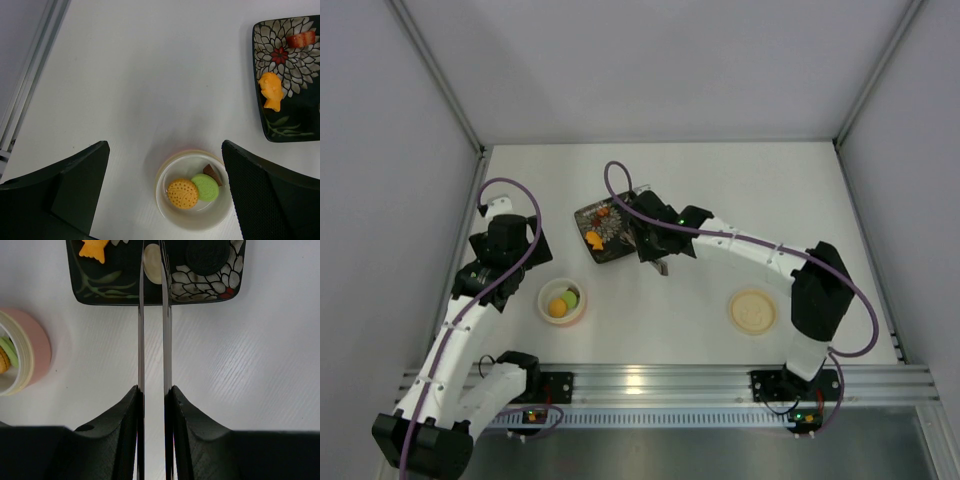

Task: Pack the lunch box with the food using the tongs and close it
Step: Pick up the fake food from the plate, then place the fake food in the packing box.

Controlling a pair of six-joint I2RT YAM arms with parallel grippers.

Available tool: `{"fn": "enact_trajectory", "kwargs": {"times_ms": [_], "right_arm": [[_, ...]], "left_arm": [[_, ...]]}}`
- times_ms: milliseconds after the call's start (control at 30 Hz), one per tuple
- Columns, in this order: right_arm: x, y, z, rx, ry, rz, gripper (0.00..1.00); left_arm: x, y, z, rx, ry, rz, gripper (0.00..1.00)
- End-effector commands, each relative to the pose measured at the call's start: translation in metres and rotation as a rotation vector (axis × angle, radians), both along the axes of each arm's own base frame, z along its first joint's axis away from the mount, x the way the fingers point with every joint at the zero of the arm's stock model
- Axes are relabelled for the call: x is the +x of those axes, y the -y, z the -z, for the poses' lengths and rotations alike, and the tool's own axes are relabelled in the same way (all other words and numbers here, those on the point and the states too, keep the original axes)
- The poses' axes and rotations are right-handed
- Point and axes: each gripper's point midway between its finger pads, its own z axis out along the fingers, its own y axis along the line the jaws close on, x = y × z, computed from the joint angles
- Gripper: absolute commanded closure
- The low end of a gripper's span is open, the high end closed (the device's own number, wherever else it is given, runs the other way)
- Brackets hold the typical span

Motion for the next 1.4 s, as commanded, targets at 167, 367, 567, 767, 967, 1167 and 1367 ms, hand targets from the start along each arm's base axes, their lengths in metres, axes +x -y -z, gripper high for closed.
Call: {"fn": "enact_trajectory", "kwargs": {"times_ms": [167,367,567,767,967,1167,1367], "right_arm": [[-0.012,-0.013,-0.063,0.131,0.098,-0.028,0.78],[-0.051,-0.037,-0.079,0.182,0.119,-0.107,0.78],[-0.105,-0.079,-0.09,0.231,0.121,-0.234,0.77],[-0.134,-0.108,-0.083,0.232,0.101,-0.308,0.77],[-0.144,-0.126,-0.077,0.23,0.083,-0.352,0.76],[-0.144,-0.134,-0.067,0.214,0.066,-0.361,0.75],[-0.145,-0.138,-0.062,0.206,0.059,-0.368,0.72]], "left_arm": [[0.002,-0.002,-0.009,0.004,0.035,-0.006,0.01],[0.002,-0.002,-0.01,0.002,0.038,-0.005,0.01],[0.002,-0.002,-0.01,0.003,0.038,-0.006,0.01],[0.002,-0.003,-0.01,0.003,0.039,-0.008,0.01],[0.002,-0.002,-0.01,0.003,0.038,-0.006,0.01],[0.002,-0.002,-0.01,0.002,0.039,-0.007,0.01],[0.002,-0.002,-0.01,0.002,0.039,-0.007,0.01]]}}
